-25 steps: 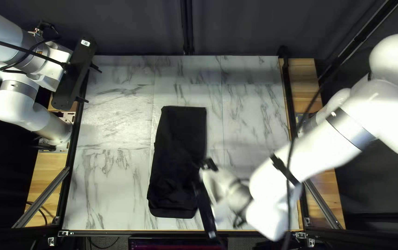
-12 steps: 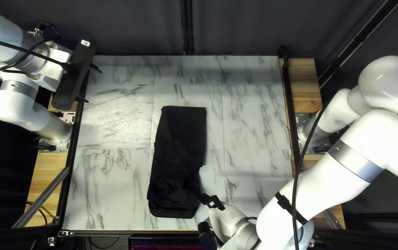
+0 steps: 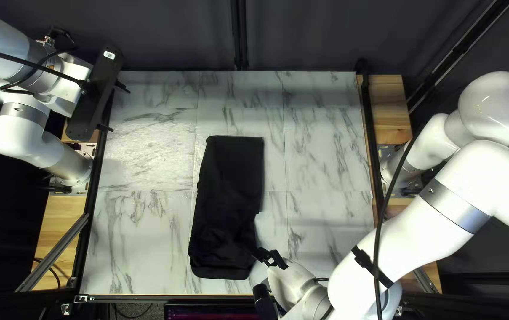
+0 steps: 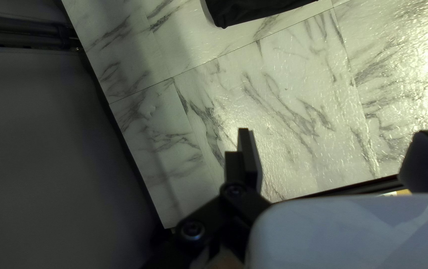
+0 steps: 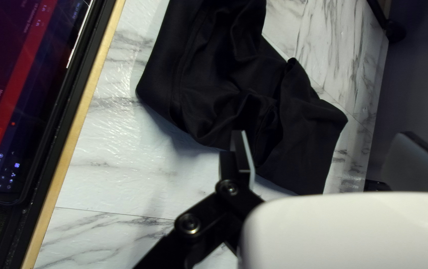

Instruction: Fold t-shirt

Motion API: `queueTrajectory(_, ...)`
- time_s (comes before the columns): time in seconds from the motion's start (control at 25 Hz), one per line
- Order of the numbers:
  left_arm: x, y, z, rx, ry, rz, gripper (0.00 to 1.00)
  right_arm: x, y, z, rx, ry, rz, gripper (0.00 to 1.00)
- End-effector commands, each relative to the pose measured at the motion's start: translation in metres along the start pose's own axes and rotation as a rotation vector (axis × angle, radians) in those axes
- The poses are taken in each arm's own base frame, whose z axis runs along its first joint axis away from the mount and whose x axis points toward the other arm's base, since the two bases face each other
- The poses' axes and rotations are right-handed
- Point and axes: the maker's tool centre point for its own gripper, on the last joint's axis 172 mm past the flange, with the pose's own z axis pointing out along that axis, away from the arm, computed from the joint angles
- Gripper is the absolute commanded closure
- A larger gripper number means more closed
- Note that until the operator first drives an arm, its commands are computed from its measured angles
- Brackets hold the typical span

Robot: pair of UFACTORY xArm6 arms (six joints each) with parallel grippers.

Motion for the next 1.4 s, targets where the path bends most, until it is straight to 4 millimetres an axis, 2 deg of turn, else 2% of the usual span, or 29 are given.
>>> queueTrajectory(0.04, 0.05, 0.041, 0.045, 0.02, -0.018, 0.019, 0.0, 0.0, 0.0, 0.0, 0.0, 0.0, 0.0, 0.0)
queueTrajectory(0.24, 0.09, 0.08, 0.104, 0.039, -0.044, -0.018, 0.0, 0.0, 0.0, 0.0, 0.0, 0.0, 0.0, 0.0)
queueTrajectory(0.4, 0.112, 0.106, 0.137, 0.063, -0.072, -0.06, 0.0, 0.0, 0.0, 0.0, 0.0, 0.0, 0.0, 0.0)
queueTrajectory(0.6, 0.128, 0.138, 0.157, 0.129, -0.138, -0.097, 0.0, 0.0, 0.0, 0.0, 0.0, 0.0, 0.0, 0.0)
queueTrajectory(0.68, 0.128, 0.148, 0.166, 0.151, -0.157, -0.098, 0.0, 0.0, 0.0, 0.0, 0.0, 0.0, 0.0, 0.0)
queueTrajectory(0.76, 0.129, 0.171, 0.196, 0.172, -0.184, -0.094, 0.0, 0.0, 0.0, 0.0, 0.0, 0.0, 0.0, 0.0)
queueTrajectory(0.88, 0.114, 0.197, 0.241, 0.198, -0.216, -0.096, 0.0, 0.0, 0.0, 0.0, 0.0, 0.0, 0.0, 0.0)
queueTrajectory(0.92, 0.098, 0.203, 0.256, 0.208, -0.225, -0.098, 0.0, 0.0, 0.0, 0.0, 0.0, 0.0, 0.0, 0.0)
queueTrajectory(0.96, 0.089, 0.205, 0.263, 0.212, -0.226, -0.099, 0.0, 0.0, 0.0, 0.0, 0.0, 0.0, 0.0, 0.0)
queueTrajectory(1.0, 0.069, 0.203, 0.268, 0.219, -0.232, -0.1, 0.0, 0.0, 0.0, 0.0, 0.0, 0.0, 0.0, 0.0)
queueTrajectory(1.04, 0.047, 0.198, 0.268, 0.231, -0.235, -0.108, 0.0, 0.0, 0.0, 0.0, 0.0, 0.0, 0.0, 0.0)
queueTrajectory(1.08, 0.034, 0.193, 0.265, 0.241, -0.229, -0.11, 0.0, 0.0, 0.0, 0.0, 0.0, 0.0, 0.0, 0.0)
queueTrajectory(1.12, 0.008, 0.182, 0.254, 0.264, -0.217, -0.116, 0.0, 0.0, 0.0, 0.0, 0.0, 0.0, 0.0, 0.0)
queueTrajectory(1.2, 0.004, 0.176, 0.222, 0.295, -0.171, -0.101, 0.0, 0.0, 0.0, 0.0, 0.0, 0.0, 0.0, 0.0)
queueTrajectory(1.24, 0.019, 0.177, 0.205, 0.303, -0.146, -0.084, 0.0, 0.0, 0.0, 0.0, 0.0, 0.0, 0.0, 0.0)
queueTrajectory(1.32, 0.051, 0.179, 0.186, 0.308, -0.107, -0.039, 0.0, 0.0, 0.0, 0.0, 0.0, 0.0, 0.0, 0.0)
queueTrajectory(1.4, 0.099, 0.185, 0.171, 0.302, -0.084, 0.007, 0.0, 0.0, 0.0, 0.0, 0.0, 0.0, 0.0, 0.0)
